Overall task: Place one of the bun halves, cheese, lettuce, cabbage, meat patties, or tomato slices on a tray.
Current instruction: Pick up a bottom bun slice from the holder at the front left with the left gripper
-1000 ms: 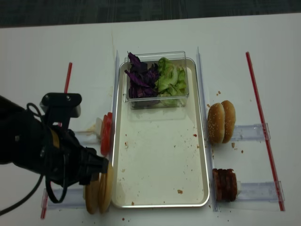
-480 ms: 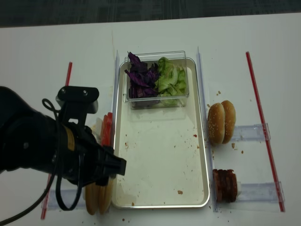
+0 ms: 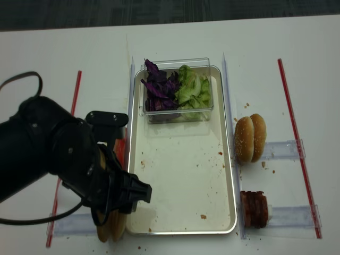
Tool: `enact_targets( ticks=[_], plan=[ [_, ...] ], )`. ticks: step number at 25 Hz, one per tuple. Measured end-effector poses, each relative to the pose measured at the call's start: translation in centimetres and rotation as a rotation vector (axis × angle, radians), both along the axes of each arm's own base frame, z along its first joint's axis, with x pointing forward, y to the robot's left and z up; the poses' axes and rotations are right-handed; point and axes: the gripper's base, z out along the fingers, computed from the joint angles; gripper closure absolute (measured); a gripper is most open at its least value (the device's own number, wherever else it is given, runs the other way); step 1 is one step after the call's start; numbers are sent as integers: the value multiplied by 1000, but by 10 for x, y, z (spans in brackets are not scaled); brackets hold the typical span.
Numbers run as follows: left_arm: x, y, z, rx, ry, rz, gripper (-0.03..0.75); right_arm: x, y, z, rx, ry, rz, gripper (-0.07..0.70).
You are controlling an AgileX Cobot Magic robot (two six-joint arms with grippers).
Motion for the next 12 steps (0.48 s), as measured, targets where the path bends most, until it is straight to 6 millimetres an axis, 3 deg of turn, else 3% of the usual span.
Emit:
enact_targets(
  ticks=[12],
  plan=[
    [8, -4, -20, 79, 57, -20, 291, 0, 0, 0, 0, -2, 0, 276]
  ],
)
